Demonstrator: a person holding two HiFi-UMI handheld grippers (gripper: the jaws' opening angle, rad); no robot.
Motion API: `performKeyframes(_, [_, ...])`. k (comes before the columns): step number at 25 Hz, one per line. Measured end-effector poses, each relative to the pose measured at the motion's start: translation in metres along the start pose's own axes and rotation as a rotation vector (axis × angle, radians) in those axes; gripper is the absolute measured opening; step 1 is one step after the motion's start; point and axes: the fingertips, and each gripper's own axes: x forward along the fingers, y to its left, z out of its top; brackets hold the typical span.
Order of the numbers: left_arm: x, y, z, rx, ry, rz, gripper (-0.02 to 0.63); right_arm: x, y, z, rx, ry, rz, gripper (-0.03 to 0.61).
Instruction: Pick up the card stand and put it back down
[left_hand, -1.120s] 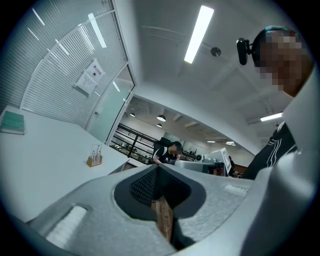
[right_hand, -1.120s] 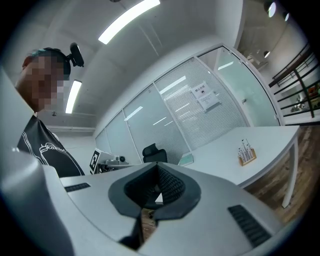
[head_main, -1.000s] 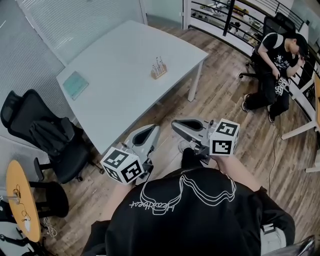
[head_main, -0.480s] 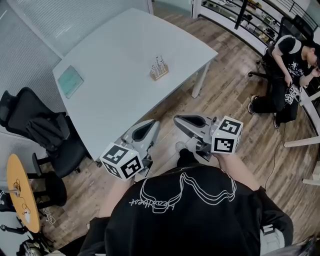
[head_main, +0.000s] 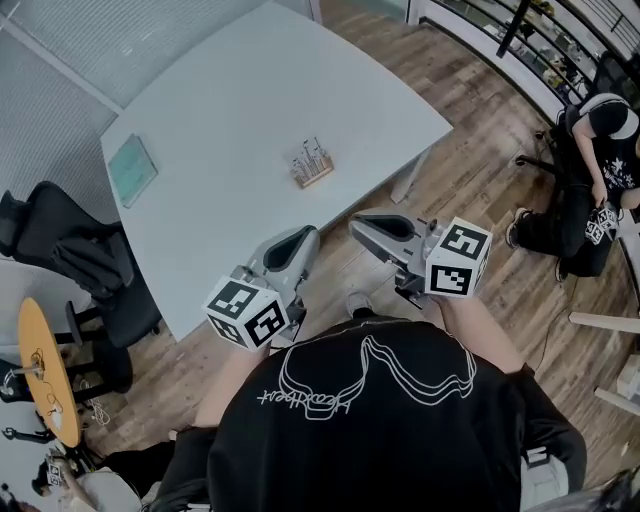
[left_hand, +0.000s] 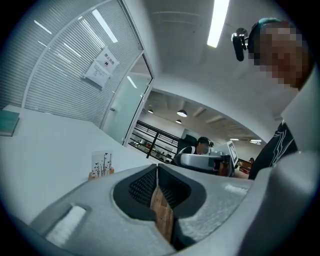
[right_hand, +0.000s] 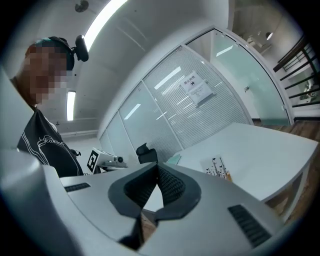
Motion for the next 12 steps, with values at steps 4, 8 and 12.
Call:
performKeyframes(4, [0.022,0.017,-0.002,-0.003,0.013,0.065,0.015,0.001,-0.031,0.009,-0.001,0.015,0.021,0.009])
performKeyframes(8, [0.030,0.028,0.001,0.018,0.011,0.113,0.015,0.011,-0.051,0.018,-0.046,0.056,0.045,0.009])
performKeyframes(12, [0.035,0.044,0.000,0.014,0.016,0.127,0.015,0.022,-0.073,0.014,-0.051,0.104,0.015,0.009])
